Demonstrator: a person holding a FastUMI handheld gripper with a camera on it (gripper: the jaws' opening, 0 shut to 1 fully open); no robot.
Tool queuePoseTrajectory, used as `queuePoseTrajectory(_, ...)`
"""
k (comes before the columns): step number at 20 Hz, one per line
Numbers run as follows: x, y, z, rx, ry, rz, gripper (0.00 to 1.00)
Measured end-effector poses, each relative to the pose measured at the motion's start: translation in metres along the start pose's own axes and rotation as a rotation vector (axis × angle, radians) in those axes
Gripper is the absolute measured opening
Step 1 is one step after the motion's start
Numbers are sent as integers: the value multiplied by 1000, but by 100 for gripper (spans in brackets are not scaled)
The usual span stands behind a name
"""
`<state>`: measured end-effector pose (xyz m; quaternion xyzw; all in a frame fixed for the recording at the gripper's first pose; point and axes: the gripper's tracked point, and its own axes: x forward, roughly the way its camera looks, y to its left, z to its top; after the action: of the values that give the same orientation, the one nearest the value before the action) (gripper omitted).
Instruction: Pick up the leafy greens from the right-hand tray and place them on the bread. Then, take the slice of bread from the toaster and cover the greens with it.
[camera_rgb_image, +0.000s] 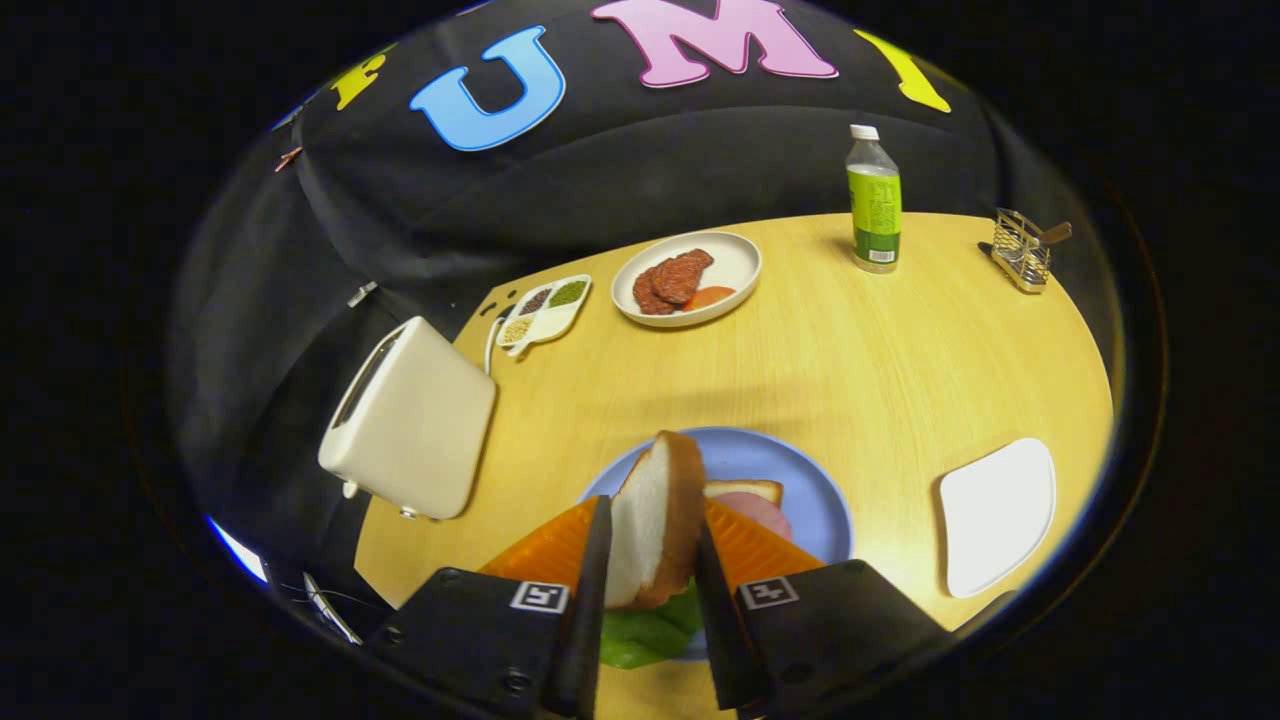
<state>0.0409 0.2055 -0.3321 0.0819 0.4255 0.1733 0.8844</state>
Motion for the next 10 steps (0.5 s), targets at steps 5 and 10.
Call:
queuePoseTrajectory(5,-18,-24,-11,-48,19,-32,89)
queuePoseTrajectory(10,-50,-46,3,-144,-55,-80,99)
